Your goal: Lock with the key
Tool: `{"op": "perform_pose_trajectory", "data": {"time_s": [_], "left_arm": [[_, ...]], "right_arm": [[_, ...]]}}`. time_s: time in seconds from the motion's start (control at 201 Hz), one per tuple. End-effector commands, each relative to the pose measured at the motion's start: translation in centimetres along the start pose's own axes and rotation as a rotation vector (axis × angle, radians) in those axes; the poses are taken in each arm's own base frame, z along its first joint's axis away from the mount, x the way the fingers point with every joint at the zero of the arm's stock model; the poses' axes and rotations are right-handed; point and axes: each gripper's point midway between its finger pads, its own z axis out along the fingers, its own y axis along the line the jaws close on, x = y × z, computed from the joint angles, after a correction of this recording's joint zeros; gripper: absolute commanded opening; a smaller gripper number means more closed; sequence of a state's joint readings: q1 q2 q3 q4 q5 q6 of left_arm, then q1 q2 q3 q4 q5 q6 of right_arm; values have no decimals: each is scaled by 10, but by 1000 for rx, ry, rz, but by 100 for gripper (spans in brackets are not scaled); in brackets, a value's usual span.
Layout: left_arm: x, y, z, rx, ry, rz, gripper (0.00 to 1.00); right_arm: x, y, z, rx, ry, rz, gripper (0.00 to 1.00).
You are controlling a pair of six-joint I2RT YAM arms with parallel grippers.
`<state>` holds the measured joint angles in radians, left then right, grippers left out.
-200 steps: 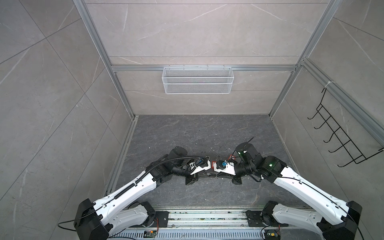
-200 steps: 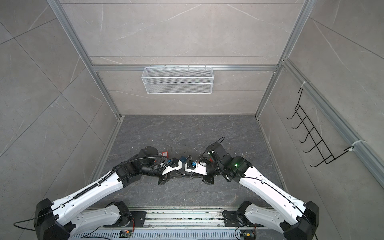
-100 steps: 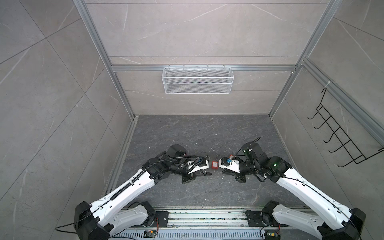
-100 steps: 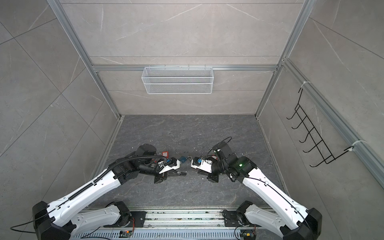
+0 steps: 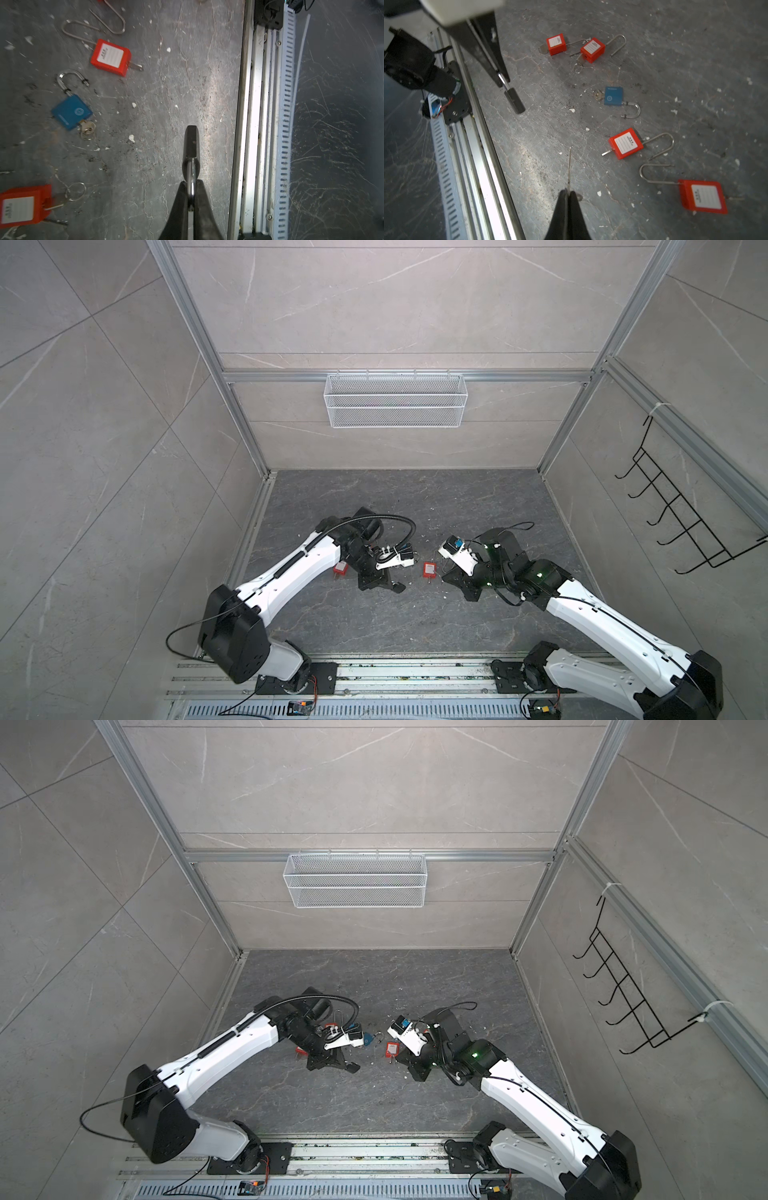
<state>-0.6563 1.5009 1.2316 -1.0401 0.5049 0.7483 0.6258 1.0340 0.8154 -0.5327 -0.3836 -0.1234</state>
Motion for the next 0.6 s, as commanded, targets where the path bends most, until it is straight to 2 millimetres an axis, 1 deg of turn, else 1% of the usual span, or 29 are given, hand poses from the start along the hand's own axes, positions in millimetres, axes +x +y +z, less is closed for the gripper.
{"op": "perform_pose_trajectory", "data": {"time_s": [0.0, 0.129, 0.234, 0.353, 0.592], "left_arm": [[10, -2, 4, 73, 91, -15, 0], [15, 10, 18, 107, 161, -51, 0], [22, 18, 30, 119, 221, -67, 0], [28, 22, 43, 142, 279, -80, 0], [30, 26, 64, 176, 351, -77, 0]], "right_arm": [[2, -12, 1, 62, -25, 169, 0], [11, -16, 4, 82, -11, 239, 0], [17, -16, 6, 86, -2, 281, 0], [24, -18, 8, 98, 5, 311, 0], [28, -19, 16, 88, 5, 401, 0]]}}
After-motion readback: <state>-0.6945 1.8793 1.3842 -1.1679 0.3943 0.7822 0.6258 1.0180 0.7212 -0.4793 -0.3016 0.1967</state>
